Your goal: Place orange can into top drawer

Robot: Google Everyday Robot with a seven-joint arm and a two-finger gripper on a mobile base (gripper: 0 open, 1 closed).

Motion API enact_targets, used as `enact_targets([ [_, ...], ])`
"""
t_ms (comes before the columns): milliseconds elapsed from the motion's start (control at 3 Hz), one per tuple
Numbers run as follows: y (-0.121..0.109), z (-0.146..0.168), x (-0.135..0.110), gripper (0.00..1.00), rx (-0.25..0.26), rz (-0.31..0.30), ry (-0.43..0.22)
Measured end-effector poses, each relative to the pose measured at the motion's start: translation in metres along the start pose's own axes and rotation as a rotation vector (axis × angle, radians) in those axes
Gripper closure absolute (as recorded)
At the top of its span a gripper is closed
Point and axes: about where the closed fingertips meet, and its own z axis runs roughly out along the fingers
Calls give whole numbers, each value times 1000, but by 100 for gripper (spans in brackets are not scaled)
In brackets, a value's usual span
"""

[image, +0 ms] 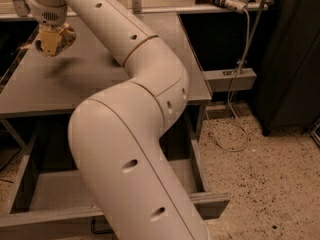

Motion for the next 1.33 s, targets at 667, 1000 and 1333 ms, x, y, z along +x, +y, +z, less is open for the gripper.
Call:
enact_targets([
  [667, 31, -25, 16, 100, -7, 49, -17],
  [1000, 56, -59, 25, 100, -2, 104, 0],
  [1333, 98, -90, 30, 100, -1, 174, 19],
])
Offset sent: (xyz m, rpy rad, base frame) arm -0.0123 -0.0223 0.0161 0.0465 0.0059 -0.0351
